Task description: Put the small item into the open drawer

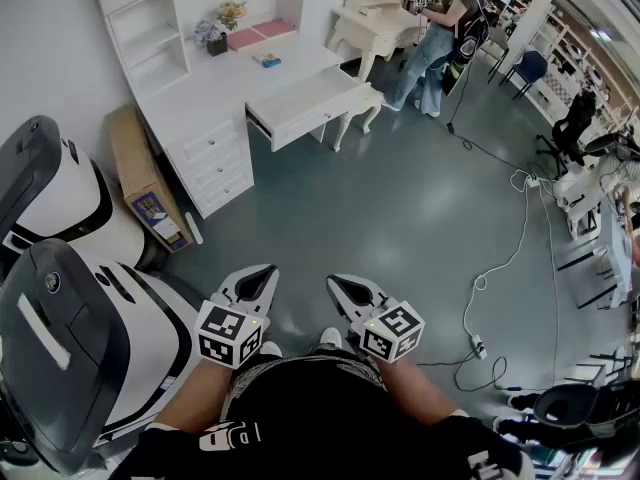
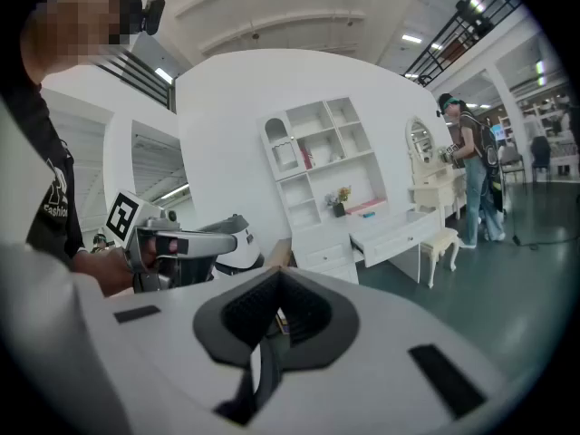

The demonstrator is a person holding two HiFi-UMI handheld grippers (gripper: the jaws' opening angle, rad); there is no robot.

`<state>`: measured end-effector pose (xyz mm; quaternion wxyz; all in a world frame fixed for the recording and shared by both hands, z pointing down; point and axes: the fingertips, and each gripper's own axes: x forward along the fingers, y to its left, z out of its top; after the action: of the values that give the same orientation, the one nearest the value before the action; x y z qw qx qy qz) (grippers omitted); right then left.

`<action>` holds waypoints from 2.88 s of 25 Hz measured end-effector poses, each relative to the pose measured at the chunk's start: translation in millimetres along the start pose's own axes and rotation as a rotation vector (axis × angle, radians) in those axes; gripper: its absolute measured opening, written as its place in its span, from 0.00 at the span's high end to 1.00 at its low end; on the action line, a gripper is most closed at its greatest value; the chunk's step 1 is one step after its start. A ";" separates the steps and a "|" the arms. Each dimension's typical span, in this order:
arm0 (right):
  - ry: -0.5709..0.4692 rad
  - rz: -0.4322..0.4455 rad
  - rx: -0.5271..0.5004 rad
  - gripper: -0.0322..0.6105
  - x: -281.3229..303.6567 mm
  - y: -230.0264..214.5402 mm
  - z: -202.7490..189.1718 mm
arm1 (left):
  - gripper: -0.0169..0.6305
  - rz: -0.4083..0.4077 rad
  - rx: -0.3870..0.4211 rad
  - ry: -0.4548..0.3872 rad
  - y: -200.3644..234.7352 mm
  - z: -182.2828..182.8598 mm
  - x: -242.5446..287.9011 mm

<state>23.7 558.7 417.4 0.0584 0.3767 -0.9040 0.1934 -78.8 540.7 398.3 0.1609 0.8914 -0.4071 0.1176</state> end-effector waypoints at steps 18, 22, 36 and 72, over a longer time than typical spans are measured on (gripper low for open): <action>-0.059 -0.077 -0.005 0.94 0.7 -1.3 9.6 | 0.95 -0.023 0.003 0.010 5.3 -1.3 -2.2; -0.062 -0.045 -0.032 0.94 4.2 14.5 9.1 | 0.95 -0.040 0.007 0.019 6.3 -4.5 -6.7; 0.035 -0.046 -0.054 0.94 31.2 56.6 -29.5 | 0.95 -0.042 -0.034 0.096 37.0 -55.2 -34.9; -0.001 0.027 -0.023 0.94 151.5 -186.2 101.2 | 0.95 0.025 -0.045 0.098 122.4 75.5 201.4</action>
<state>51.3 299.7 419.5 0.0597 0.3637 -0.9113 0.1837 -37.2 297.8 420.8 0.1993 0.8755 -0.4125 0.1540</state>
